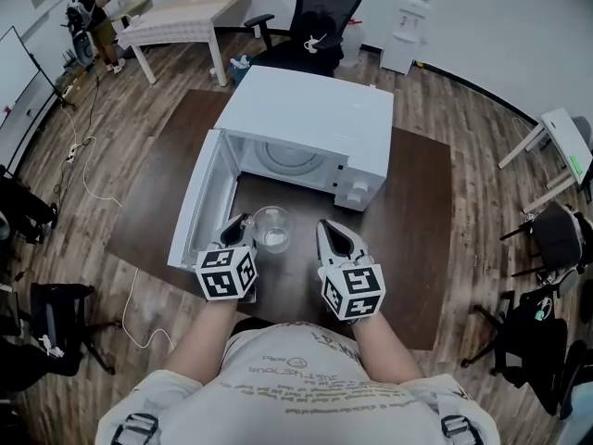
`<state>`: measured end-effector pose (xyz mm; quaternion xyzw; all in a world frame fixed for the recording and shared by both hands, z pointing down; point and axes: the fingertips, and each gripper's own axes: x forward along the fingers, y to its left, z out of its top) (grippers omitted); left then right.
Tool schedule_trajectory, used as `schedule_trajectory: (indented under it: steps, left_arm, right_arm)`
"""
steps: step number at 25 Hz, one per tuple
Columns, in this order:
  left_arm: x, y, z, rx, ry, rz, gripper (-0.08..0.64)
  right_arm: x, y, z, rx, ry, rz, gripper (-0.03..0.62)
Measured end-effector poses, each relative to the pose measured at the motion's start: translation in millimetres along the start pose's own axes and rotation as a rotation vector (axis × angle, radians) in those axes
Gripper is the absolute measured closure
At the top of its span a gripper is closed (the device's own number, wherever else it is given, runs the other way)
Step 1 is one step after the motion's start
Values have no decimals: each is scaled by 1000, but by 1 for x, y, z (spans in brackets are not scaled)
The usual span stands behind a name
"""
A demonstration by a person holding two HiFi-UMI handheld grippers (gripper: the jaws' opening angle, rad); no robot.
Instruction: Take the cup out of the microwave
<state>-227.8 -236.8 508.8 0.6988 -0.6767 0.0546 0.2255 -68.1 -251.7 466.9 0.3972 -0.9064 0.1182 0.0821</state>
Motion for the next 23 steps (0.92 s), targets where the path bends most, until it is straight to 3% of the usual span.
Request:
schedule_trajectory:
  steps: [23]
  left_arm:
    - [6,-15,7,64,-24,-65,529]
  right_arm:
    - [4,-3,1,1,2,-36,580]
